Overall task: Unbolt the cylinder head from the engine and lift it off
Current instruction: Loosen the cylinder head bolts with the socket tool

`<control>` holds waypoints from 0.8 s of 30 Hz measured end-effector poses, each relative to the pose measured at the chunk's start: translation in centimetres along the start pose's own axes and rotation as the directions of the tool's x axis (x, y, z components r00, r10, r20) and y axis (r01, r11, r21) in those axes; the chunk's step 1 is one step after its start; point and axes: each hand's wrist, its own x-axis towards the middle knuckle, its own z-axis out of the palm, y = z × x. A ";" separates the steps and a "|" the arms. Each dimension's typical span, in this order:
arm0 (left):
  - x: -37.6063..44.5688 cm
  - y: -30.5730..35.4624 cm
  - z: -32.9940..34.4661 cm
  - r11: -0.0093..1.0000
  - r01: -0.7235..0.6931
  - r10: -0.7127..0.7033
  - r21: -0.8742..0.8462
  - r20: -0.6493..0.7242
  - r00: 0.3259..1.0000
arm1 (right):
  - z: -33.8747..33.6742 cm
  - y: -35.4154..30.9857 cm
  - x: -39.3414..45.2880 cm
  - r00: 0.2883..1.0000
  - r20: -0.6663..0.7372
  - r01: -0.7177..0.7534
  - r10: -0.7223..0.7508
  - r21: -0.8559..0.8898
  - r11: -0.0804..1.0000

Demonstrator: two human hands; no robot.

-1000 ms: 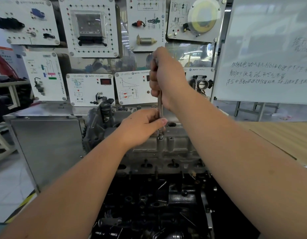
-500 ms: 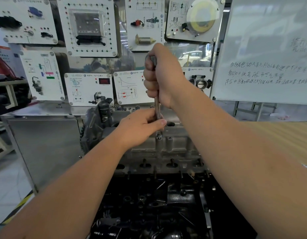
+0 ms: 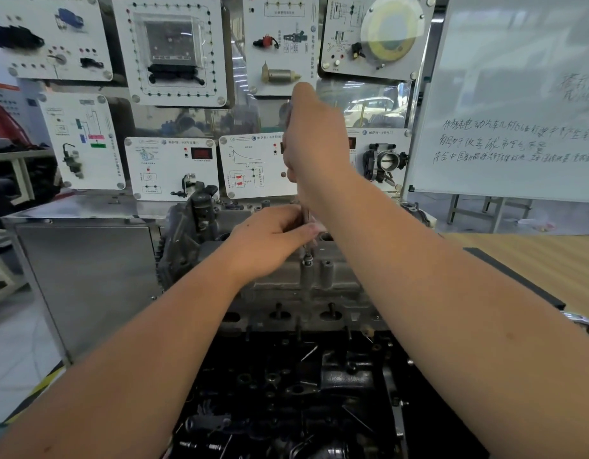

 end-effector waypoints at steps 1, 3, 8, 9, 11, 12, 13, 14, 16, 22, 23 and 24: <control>-0.1 0.0 -0.1 1.000 0.001 -0.001 -0.003 0.014 1.000 | -0.1 -0.2 0.3 0.997 0.026 -0.068 0.067 0.022 0.997; -0.2 0.2 -0.1 1.000 0.015 -0.015 -0.001 0.007 1.000 | -0.4 -0.5 0.6 0.988 0.073 -0.136 0.133 0.040 0.990; -0.1 0.6 0.2 0.997 0.018 -0.013 0.072 -0.062 0.998 | -0.8 0.3 0.2 0.999 0.013 -0.051 0.050 0.030 0.998; -0.1 0.7 0.3 0.996 0.025 -0.018 0.088 -0.077 0.997 | -0.8 0.6 0.0 1.000 0.001 -0.013 0.013 0.039 0.999; 0.0 0.9 0.5 0.993 0.052 -0.041 0.103 -0.105 0.994 | -0.7 0.8 -0.2 0.998 -0.013 0.065 -0.065 0.058 0.996; 0.0 0.9 0.5 0.993 0.062 -0.049 0.105 -0.115 0.992 | -0.7 0.8 -0.3 0.996 -0.018 0.092 -0.091 0.063 0.994; -0.1 0.9 0.5 0.992 0.064 -0.051 0.107 -0.119 0.992 | -0.6 0.7 -0.3 0.995 -0.026 0.102 -0.100 0.067 0.993; -0.1 0.9 0.5 0.992 0.058 -0.045 0.114 -0.114 0.992 | -0.6 0.6 -0.3 0.995 -0.038 0.097 -0.095 0.073 0.993; -0.2 0.9 0.2 0.991 0.034 -0.026 0.127 -0.067 0.997 | -0.9 0.5 -0.1 0.997 -0.057 0.064 -0.058 0.095 0.993; -0.4 0.6 -0.2 0.999 0.047 -0.047 -0.019 0.019 0.999 | -1.5 0.3 0.6 0.996 0.054 -0.080 0.074 0.117 0.990; -0.3 0.6 -0.1 0.999 0.041 -0.041 -0.009 0.004 0.999 | -1.6 0.4 0.6 0.997 0.063 -0.057 0.051 0.097 0.994; -0.2 0.7 0.0 0.999 0.033 -0.033 0.014 -0.016 0.999 | -1.6 0.5 0.5 0.997 0.067 -0.033 0.027 0.079 0.996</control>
